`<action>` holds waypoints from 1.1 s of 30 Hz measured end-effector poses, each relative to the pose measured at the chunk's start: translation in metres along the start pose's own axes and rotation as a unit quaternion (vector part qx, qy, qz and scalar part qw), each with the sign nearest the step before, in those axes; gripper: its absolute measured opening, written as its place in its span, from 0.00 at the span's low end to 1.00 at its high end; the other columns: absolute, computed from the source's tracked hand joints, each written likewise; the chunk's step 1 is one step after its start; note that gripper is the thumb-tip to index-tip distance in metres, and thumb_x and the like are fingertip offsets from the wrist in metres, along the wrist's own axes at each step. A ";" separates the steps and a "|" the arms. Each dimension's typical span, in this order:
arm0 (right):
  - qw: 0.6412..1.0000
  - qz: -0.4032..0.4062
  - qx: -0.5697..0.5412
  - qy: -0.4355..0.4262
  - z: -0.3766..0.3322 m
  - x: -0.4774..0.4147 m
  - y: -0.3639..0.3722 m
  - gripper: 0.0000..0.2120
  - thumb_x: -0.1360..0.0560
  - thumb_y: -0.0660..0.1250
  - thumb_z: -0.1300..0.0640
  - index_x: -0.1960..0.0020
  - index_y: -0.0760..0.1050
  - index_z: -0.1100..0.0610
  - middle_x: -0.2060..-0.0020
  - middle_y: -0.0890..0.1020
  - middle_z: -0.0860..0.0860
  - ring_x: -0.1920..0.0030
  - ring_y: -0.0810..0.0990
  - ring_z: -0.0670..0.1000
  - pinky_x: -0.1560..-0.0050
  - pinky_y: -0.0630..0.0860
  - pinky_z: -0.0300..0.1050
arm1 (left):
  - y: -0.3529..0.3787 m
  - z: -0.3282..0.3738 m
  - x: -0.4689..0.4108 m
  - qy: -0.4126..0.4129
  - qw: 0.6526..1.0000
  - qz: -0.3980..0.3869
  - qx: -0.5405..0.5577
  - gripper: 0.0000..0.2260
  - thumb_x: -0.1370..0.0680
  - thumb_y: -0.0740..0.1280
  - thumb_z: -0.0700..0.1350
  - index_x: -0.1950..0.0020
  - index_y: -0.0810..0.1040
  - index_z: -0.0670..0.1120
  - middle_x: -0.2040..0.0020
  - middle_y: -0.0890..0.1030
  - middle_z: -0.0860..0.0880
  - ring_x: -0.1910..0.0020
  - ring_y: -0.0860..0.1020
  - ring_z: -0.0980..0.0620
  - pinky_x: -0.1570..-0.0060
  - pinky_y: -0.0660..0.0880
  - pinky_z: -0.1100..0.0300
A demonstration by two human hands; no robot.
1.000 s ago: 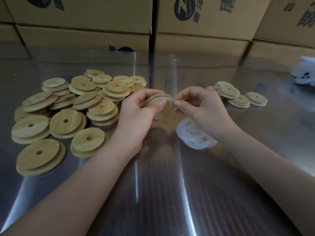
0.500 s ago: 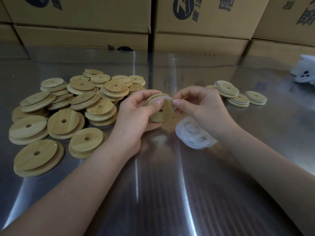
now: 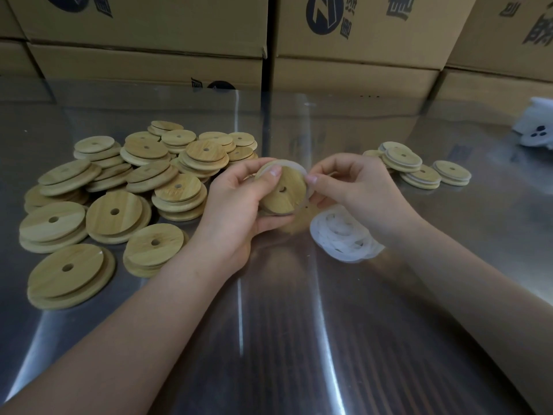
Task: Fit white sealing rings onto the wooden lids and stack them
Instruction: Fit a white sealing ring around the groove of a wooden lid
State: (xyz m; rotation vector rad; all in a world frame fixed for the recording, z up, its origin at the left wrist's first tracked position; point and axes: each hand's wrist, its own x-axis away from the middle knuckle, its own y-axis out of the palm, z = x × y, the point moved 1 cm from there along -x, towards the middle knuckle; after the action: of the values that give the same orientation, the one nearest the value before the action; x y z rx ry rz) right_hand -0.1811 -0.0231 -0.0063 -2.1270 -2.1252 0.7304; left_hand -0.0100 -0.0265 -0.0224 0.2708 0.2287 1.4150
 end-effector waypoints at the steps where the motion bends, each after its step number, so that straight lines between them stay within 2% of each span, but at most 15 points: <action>1: 1.000 -0.001 0.002 0.008 0.000 0.000 0.000 0.04 0.25 0.71 0.60 0.59 0.81 0.56 0.66 0.83 0.51 0.64 0.81 0.48 0.60 0.78 0.38 | 0.000 0.000 0.000 -0.001 1.000 0.001 0.001 0.09 0.21 0.67 0.42 0.41 0.79 0.44 0.45 0.83 0.43 0.48 0.84 0.46 0.58 0.83 0.48; 8: 0.999 -0.020 -0.001 0.049 -0.002 0.000 0.000 0.04 0.23 0.69 0.61 0.58 0.79 0.58 0.63 0.82 0.56 0.63 0.81 0.49 0.59 0.80 0.42 | 0.001 0.001 0.000 0.006 1.000 0.005 -0.013 0.09 0.20 0.65 0.40 0.40 0.79 0.44 0.48 0.84 0.45 0.48 0.84 0.47 0.56 0.83 0.46; 13: 0.998 -0.035 -0.012 0.055 -0.003 0.000 -0.001 0.06 0.23 0.68 0.62 0.58 0.78 0.58 0.64 0.81 0.55 0.64 0.81 0.49 0.59 0.79 0.42 | 0.001 0.002 -0.001 0.014 1.000 0.004 -0.022 0.09 0.20 0.64 0.39 0.41 0.79 0.44 0.50 0.85 0.46 0.49 0.84 0.47 0.56 0.83 0.46; 20: 0.999 -0.006 -0.003 0.048 0.000 0.000 -0.001 0.06 0.25 0.71 0.61 0.60 0.81 0.56 0.67 0.82 0.52 0.65 0.81 0.48 0.61 0.79 0.41 | -0.001 0.001 -0.002 0.006 1.000 -0.005 -0.010 0.08 0.20 0.65 0.39 0.43 0.80 0.45 0.51 0.85 0.47 0.50 0.84 0.47 0.57 0.83 0.48; 24: 0.999 0.004 0.004 0.045 0.000 0.000 -0.001 0.05 0.26 0.72 0.60 0.61 0.81 0.54 0.70 0.82 0.49 0.67 0.81 0.47 0.62 0.78 0.38 | -0.001 0.001 -0.002 0.011 1.000 -0.005 -0.018 0.09 0.20 0.65 0.39 0.42 0.80 0.45 0.49 0.85 0.45 0.49 0.84 0.47 0.55 0.82 0.46; 33: 0.996 -0.016 -0.049 0.068 -0.001 0.000 -0.004 0.04 0.30 0.76 0.59 0.61 0.81 0.58 0.69 0.83 0.51 0.67 0.81 0.49 0.63 0.79 0.40 | -0.001 0.001 -0.002 0.014 1.000 -0.012 -0.024 0.08 0.20 0.64 0.40 0.44 0.81 0.46 0.47 0.84 0.44 0.47 0.83 0.46 0.54 0.82 0.45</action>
State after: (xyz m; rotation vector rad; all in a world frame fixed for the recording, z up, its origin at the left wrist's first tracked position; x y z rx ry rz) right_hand -0.1841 -0.0229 -0.0042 -2.1155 -2.1600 0.4722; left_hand -0.0092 -0.0284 -0.0217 0.2081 0.2205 1.3990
